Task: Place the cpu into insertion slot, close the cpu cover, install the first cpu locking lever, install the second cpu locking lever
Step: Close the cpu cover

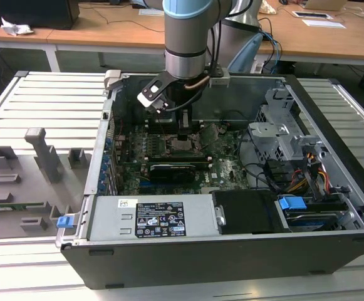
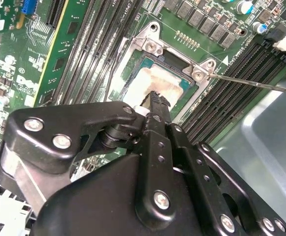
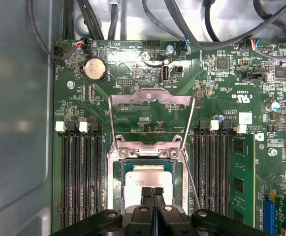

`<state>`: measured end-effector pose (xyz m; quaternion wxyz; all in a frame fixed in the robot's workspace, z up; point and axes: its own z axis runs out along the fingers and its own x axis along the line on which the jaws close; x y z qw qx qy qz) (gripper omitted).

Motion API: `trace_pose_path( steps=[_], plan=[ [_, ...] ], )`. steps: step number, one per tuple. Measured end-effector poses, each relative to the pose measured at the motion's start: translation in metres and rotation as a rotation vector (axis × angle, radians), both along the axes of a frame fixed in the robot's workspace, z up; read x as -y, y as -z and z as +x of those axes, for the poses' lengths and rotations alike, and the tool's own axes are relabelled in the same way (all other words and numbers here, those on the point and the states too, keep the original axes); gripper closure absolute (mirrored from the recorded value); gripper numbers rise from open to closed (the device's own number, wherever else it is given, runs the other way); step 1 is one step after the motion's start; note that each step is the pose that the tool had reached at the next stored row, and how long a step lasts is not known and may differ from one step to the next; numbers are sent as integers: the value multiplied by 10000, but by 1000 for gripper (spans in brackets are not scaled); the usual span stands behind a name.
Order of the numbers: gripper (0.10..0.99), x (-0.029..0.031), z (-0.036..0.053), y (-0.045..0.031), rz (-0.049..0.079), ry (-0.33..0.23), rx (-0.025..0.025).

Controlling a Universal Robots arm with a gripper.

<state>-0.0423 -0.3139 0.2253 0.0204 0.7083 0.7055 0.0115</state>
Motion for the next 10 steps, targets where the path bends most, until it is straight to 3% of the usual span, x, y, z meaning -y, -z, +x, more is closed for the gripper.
trace_pose_path(
  steps=[10],
  plan=[
    [980, 0, 0, -140, -1, 0, -1]
  ],
)
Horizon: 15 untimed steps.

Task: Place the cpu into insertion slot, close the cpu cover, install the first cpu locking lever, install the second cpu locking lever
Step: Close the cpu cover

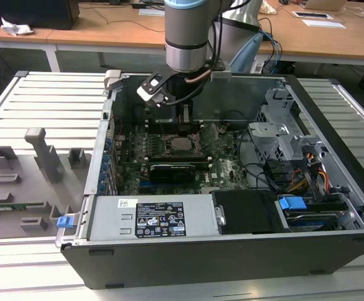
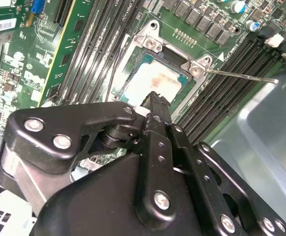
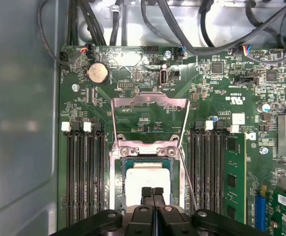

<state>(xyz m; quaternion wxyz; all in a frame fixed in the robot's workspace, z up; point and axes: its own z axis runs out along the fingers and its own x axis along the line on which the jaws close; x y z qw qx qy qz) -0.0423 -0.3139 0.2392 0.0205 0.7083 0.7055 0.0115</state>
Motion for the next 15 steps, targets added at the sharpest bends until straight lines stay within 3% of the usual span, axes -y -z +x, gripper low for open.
trace_pose_path(
  steps=[4, 9, 13, 15],
  plan=[
    [980, 0, 0, -90, -10, -2, 0],
    [980, -2, 0, -276, -58, -1, 0],
    [980, 4, -1, -302, -59, 0, 1],
    [980, 43, -1, -303, -56, 0, 0]
  ],
)
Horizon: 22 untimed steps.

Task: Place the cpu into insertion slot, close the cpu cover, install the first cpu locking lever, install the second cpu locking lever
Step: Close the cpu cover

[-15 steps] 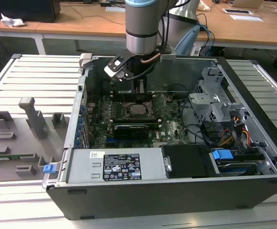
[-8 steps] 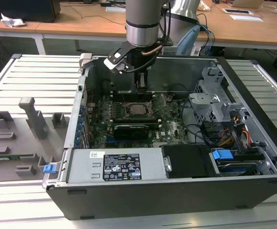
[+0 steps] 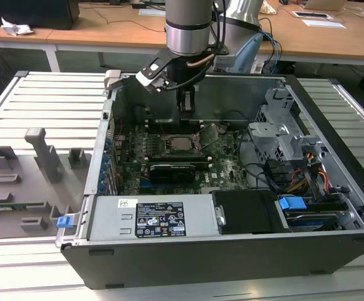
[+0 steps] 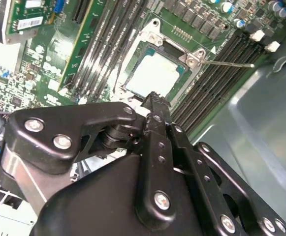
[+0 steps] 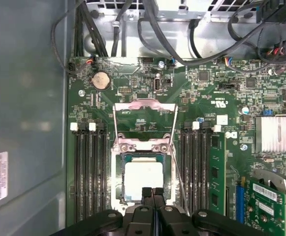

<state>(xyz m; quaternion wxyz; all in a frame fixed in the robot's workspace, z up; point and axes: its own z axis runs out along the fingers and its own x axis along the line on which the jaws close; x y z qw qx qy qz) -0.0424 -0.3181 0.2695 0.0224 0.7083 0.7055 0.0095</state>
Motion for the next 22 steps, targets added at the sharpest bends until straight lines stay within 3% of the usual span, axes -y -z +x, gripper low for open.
trace_pose_path(
  steps=[6, 12, 17, 22],
  plan=[
    [980, 75, 13, 1, 2, 6, -9],
    [980, 76, 235, 5, 70, -20, -127],
    [980, 76, 304, 12, 134, -435, -151],
    [980, 76, 388, 17, 136, -438, -204]
  ],
)
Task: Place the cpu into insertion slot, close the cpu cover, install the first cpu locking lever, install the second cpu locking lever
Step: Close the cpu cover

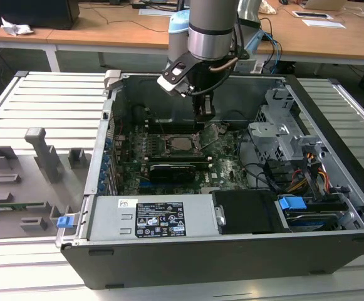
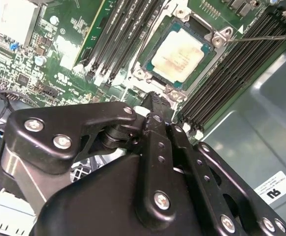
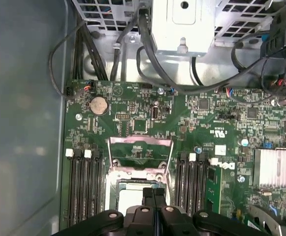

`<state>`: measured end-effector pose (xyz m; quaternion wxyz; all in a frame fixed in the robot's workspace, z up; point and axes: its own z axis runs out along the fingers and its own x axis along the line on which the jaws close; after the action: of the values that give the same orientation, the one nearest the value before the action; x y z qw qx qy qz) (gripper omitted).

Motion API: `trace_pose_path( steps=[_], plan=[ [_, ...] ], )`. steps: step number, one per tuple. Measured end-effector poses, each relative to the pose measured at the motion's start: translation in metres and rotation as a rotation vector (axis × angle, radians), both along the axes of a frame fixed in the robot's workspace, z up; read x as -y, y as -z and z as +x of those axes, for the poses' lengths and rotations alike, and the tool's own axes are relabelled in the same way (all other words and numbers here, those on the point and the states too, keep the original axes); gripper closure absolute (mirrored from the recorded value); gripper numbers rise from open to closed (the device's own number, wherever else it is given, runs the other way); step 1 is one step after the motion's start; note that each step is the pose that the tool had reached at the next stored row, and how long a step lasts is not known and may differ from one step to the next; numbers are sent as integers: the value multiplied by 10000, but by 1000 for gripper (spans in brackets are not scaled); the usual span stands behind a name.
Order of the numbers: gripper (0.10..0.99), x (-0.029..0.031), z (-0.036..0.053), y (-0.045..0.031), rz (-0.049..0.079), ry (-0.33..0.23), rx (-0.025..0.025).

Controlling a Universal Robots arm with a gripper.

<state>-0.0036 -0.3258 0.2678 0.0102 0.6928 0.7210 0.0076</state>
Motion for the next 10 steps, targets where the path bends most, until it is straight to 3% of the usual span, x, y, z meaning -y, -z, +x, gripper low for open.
trace_pose_path(
  steps=[10],
  plan=[
    [980, -3, 151, 0, -3, -18, -11]
  ],
)
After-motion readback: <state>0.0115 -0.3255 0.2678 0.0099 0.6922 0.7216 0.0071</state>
